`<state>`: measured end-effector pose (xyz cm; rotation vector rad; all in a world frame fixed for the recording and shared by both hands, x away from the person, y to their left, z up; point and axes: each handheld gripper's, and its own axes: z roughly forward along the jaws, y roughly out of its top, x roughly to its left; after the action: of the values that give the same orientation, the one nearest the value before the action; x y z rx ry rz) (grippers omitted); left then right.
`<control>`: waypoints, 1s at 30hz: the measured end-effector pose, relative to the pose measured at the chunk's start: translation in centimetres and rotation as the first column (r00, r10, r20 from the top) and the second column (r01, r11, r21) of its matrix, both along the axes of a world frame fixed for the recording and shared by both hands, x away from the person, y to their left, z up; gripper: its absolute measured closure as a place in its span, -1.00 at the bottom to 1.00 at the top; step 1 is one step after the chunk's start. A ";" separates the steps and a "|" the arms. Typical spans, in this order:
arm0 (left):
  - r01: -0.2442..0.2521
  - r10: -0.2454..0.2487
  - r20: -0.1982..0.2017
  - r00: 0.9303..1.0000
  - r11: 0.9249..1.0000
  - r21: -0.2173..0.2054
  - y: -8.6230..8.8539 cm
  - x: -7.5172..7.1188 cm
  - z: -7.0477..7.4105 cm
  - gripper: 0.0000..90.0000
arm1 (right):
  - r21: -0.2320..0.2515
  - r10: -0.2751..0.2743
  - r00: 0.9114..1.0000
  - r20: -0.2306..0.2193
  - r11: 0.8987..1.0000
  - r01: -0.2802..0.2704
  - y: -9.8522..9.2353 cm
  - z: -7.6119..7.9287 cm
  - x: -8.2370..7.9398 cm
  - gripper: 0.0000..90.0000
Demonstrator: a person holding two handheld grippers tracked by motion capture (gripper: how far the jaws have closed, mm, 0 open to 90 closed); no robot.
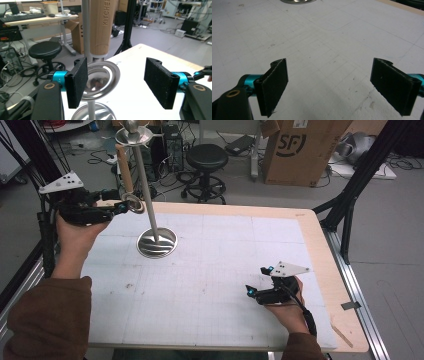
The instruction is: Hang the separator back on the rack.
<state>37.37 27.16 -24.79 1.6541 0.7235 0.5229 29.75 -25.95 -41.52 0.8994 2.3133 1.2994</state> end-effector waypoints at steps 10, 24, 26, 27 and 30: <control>0.019 -0.019 0.006 1.000 1.000 0.005 0.1 -1.2 -0.1 -0.28 | -0.004 0.002 1.000 0.002 1.000 -0.002 0.0 0.0 0.0 -0.70; 0.051 -0.051 0.001 0.999 0.999 -0.003 -0.1 -2.7 -1.4 -0.41 | -0.001 0.000 1.000 0.003 1.000 0.000 0.0 0.1 0.0 -0.70; 0.052 -0.052 -0.014 0.999 0.998 -0.020 -0.1 -2.8 -1.9 -0.44 | -0.002 0.002 1.000 0.001 1.000 -0.002 0.1 0.0 0.0 -0.70; 0.047 -0.048 -0.015 0.999 0.999 -0.023 -0.2 -2.9 -2.1 -0.46 | -0.005 0.003 1.000 -0.001 1.000 -0.003 0.1 0.0 0.0 -0.70; 0.058 -0.059 -0.023 0.998 0.998 -0.029 -0.4 -3.0 -2.7 -0.49 | -0.004 0.002 1.000 0.003 1.000 -0.002 0.1 0.0 0.0 -0.70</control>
<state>34.39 26.81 -27.50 1.6525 0.6949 0.4501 29.73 -25.90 -41.50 0.8933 2.3147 1.2960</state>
